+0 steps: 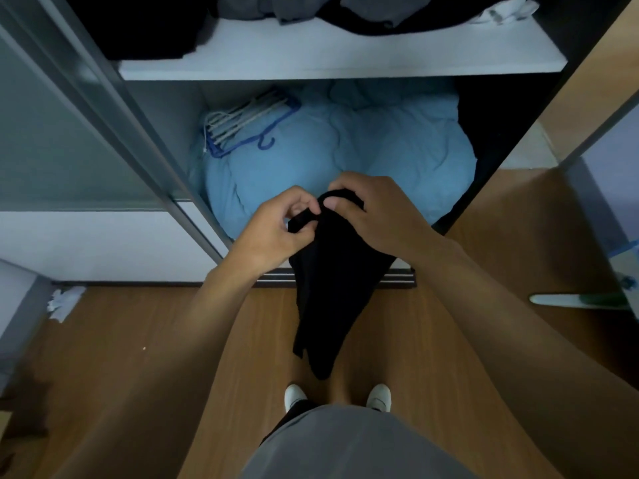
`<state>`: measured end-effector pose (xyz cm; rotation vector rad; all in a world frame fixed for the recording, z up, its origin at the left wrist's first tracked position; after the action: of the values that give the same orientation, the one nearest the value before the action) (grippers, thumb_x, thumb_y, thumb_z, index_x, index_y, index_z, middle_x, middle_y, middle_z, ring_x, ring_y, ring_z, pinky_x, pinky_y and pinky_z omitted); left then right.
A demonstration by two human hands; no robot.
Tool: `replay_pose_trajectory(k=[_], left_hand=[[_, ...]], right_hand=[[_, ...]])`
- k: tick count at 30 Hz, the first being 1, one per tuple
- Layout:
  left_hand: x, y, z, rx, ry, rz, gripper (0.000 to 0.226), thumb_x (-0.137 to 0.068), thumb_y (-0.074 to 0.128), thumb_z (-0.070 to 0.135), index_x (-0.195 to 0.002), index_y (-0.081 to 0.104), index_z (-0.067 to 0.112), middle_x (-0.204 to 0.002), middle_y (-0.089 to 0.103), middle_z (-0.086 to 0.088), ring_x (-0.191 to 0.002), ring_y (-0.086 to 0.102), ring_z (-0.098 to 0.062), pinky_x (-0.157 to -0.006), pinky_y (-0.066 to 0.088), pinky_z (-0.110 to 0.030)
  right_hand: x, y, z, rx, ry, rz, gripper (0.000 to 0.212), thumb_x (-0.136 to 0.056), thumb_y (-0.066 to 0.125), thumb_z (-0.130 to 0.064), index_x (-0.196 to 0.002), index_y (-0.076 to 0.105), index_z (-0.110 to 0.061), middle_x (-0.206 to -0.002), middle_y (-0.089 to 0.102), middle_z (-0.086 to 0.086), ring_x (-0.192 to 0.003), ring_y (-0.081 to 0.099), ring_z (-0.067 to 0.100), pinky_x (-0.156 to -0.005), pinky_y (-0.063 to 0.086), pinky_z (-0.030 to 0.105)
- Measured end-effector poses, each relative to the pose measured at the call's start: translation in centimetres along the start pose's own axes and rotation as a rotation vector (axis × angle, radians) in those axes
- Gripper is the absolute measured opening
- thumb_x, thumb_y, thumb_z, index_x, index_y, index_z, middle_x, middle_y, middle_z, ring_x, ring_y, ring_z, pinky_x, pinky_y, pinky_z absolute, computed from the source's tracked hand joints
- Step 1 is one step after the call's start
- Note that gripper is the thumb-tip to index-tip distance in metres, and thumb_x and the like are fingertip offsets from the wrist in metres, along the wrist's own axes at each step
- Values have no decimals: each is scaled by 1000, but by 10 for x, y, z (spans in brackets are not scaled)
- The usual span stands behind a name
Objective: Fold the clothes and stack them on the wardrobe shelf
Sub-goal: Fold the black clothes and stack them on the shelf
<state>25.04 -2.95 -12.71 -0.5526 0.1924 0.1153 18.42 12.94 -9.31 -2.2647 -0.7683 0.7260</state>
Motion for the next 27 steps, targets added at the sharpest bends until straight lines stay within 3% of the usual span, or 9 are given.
replay_pose_trajectory(k=[3,5,9,11,13,16,20,23,27], left_hand=[[5,-4,-10,3,-8,21,25,-83,71,-2,-101,64,14,-92,63,13,-90,58,6,-90,39,-10],[6,-3,-16,-51,11,-16,19,-83,72,0,-95,67,14,-91,65,12,-92,59,0,-89,40,-14],[1,8,-35,-108,-27,-99,7,-84,68,-5,-77,66,-3,-82,61,-15,-81,58,-26,-75,45,-37],[1,13,-46,-70,-88,-108,9,-83,65,-8,-75,65,-6,-83,60,-20,-79,59,-26,-71,46,-36],[1,19,-55,-24,-133,-114,8,-84,63,-9,-77,67,-6,-85,63,-21,-80,60,-22,-73,47,-35],[4,28,-67,40,-219,-134,9,-88,61,-5,-86,71,-5,-92,69,-21,-92,63,-32,-84,49,-38],[12,31,-75,223,-361,-115,16,-96,58,5,-92,71,-4,-91,69,-11,-87,63,-18,-84,45,-31],[17,29,-76,231,-349,-108,25,-102,53,12,-88,69,-2,-81,64,-5,-79,57,-10,-75,42,-23],[21,24,-76,211,-339,6,31,-104,44,6,-79,57,-6,-70,49,1,-64,47,3,-64,37,-15]], right_hand=[[-5,-3,-6,-11,-16,0,16,-97,60,-21,-98,68,-7,-84,66,-4,-77,60,11,-73,45,32],[-6,-5,-7,-21,-13,-10,16,-97,60,-20,-99,68,-7,-88,69,-1,-80,62,12,-76,47,32],[-9,-6,-10,-14,-3,-25,15,-96,60,-19,-99,70,-9,-91,72,-1,-83,64,14,-80,49,37],[-11,-7,-11,-7,3,-24,14,-96,61,-20,-98,71,-10,-92,72,-3,-86,66,13,-82,50,38],[-12,-8,-12,-4,9,-33,14,-96,61,-20,-97,71,-11,-92,72,-5,-86,66,12,-82,50,39],[-13,-8,-13,19,17,-43,15,-96,61,-20,-97,72,-10,-92,72,-4,-86,66,13,-82,50,40],[-9,-12,-9,51,32,-84,15,-95,63,-21,-100,73,-11,-96,74,-2,-90,66,15,-85,50,42],[-3,-17,-1,53,77,-151,17,-95,65,-23,-105,73,-12,-103,73,-3,-97,64,11,-91,48,36],[5,-16,12,103,149,-284,22,-97,61,-24,-116,71,-20,-117,70,-8,-108,60,5,-100,44,28]])
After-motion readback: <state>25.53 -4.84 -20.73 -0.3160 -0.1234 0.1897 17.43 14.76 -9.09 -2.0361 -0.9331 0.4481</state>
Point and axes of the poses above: each hand's wrist, its own x-axis away from the middle knuckle, its own y-axis out of the palm, z = x × y, the point moved 3 cm from there along -x, towards the middle knuckle
